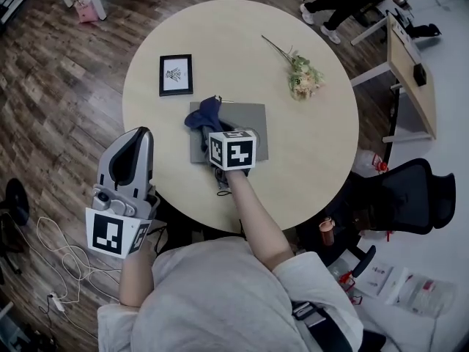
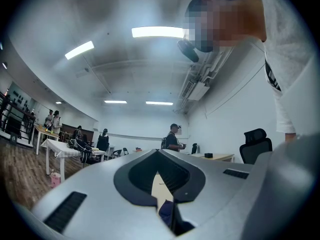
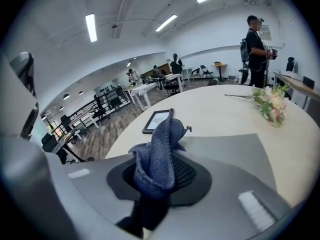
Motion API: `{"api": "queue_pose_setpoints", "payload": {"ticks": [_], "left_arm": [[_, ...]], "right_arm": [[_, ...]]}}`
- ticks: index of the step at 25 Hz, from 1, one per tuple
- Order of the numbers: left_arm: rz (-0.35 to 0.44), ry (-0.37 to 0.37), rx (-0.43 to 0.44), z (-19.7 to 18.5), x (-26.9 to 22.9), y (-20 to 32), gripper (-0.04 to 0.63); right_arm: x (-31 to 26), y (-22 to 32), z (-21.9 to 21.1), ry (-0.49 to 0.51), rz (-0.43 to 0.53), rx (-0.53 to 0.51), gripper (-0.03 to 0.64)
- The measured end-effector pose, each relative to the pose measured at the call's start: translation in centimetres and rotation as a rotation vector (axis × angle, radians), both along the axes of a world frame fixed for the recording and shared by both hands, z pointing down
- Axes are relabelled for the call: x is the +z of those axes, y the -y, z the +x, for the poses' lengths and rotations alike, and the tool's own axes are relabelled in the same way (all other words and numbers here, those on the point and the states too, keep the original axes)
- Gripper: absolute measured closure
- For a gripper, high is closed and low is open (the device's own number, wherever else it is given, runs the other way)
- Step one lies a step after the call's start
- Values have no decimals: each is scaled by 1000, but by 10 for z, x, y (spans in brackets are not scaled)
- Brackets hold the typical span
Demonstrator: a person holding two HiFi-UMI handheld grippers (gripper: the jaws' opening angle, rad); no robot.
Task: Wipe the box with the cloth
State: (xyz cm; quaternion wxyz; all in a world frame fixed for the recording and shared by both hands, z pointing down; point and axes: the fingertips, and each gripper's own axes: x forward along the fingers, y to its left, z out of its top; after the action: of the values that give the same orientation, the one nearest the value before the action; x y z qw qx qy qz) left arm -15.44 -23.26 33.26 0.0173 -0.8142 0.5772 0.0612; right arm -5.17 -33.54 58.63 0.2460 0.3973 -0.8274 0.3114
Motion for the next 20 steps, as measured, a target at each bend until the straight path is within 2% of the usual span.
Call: {"api": "queue_pose_setpoints", "payload": {"ticks": [4, 8, 20], "left_arm": [[-4, 0, -16, -9, 1, -7, 589], [-4, -2, -25, -18, 1, -12, 589], [6, -6, 19, 0, -2, -8, 589]], "right_arm": [[19, -19, -31, -71, -27, -82, 523], [32, -22, -37, -137, -30, -110, 523], [35, -10, 29, -127, -44, 20, 529]]}}
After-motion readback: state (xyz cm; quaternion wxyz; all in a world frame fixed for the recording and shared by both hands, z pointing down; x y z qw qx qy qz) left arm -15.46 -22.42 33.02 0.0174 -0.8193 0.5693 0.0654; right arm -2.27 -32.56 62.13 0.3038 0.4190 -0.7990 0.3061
